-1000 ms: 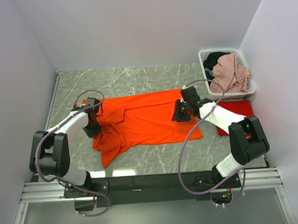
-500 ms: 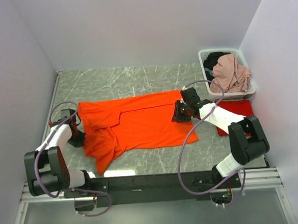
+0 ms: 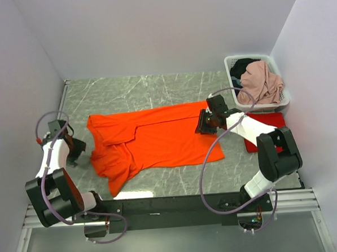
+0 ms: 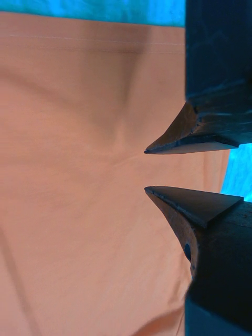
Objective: Fold and stack the t-shirts
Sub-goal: Fold the tshirt
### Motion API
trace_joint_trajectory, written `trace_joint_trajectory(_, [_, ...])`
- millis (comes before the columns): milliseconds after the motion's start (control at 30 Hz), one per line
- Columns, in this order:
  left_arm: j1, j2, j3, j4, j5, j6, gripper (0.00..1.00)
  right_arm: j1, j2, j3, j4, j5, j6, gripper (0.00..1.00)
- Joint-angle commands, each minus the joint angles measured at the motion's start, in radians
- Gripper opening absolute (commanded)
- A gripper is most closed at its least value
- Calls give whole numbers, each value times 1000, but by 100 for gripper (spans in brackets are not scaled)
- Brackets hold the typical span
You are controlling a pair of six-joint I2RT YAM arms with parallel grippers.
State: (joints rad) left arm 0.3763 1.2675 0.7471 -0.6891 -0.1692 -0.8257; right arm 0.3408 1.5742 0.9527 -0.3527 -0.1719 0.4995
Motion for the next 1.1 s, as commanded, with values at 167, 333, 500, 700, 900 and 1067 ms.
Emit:
trace_joint_trajectory(167, [-157, 120, 315, 43, 30, 46, 72, -54, 102, 202, 40, -9, 96, 38])
trace_joint_trajectory(333, [-287, 254, 423, 95, 72, 68, 64, -54, 188, 334, 14, 52, 125, 37])
trace_joint_trajectory(500, [-303, 441, 517, 131, 120, 85, 52, -59, 312, 417, 32, 72, 161, 33])
trace_joint_trajectory(700, [-307, 593, 584, 152, 132, 94, 51, -98, 446, 465, 70, 15, 231, 28])
trace_joint_trajectory(900, [-307, 737, 664, 168, 158, 80, 53, -135, 556, 570, 17, 11, 240, 27])
trace_joint_trajectory(1067, [-309, 857, 774, 149, 184, 69, 54, -158, 642, 685, -44, 11, 244, 28])
